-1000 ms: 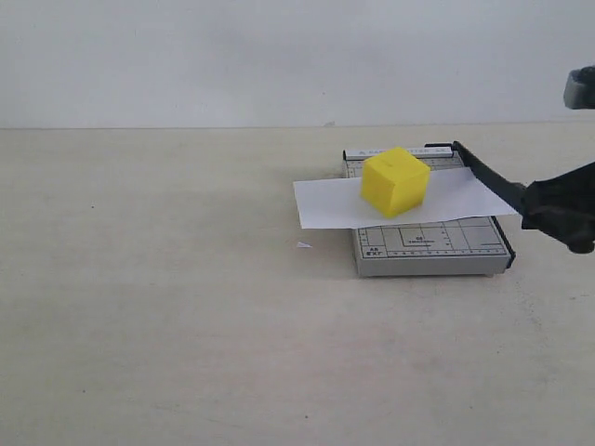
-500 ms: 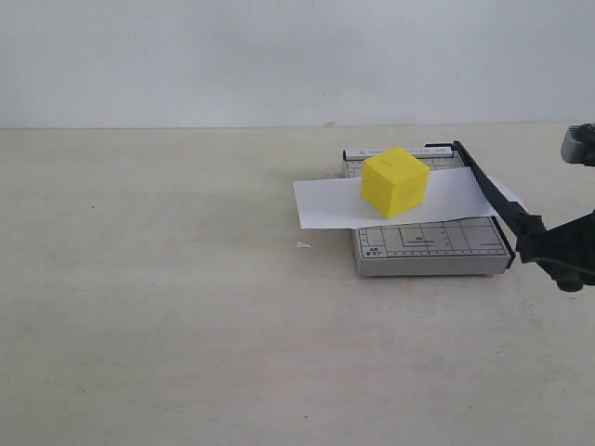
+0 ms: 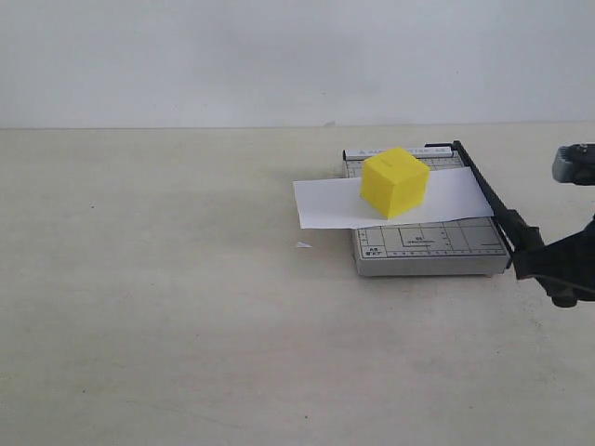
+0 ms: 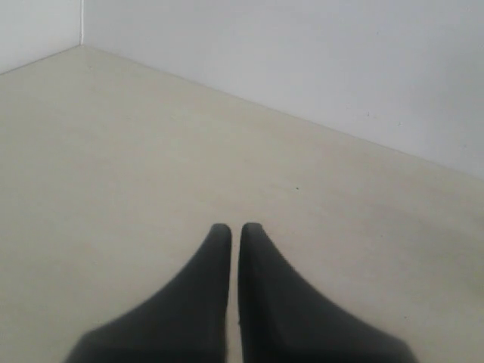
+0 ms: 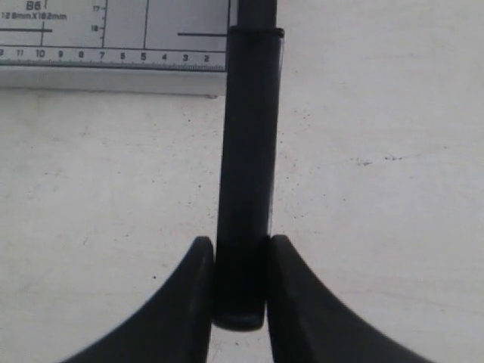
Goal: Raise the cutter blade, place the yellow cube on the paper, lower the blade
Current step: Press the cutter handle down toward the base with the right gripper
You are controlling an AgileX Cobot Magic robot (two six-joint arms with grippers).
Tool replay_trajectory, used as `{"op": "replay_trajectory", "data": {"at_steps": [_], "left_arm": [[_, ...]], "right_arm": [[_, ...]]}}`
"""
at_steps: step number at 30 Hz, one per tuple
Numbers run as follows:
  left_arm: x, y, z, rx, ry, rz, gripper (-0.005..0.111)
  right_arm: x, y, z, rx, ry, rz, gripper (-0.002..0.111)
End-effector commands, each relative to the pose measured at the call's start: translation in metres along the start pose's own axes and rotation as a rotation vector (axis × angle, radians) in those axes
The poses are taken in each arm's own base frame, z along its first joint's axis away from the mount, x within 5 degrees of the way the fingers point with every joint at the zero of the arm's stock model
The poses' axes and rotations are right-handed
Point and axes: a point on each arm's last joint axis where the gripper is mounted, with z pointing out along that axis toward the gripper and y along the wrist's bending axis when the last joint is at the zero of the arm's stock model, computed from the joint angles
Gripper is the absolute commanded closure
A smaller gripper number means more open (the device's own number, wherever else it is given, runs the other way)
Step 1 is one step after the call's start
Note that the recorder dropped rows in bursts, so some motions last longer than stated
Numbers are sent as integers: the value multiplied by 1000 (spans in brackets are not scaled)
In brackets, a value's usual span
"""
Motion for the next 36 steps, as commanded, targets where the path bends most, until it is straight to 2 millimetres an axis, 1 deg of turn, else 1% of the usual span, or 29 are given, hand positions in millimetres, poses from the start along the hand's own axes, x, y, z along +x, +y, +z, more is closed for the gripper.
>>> {"op": "replay_trajectory", "data": {"at_steps": [1,11,16,20,36], "left_arm": [[0,-1,1,10,-4,-3,102],[0,-1,1,10,-4,-3,102],[0,-1,1,10,-4,-3,102],[0,-1,1,10,-4,-3,102],[0,-1,1,10,-4,-3,102]], "right_arm": [[21,6,9,-49,170,14,108],[18,5,10,-42,134,1,108],[18,5,10,-42,138,-3,108],[20,5,16,-42,164,0,108],[20,5,15,-44,165,2,108]]}}
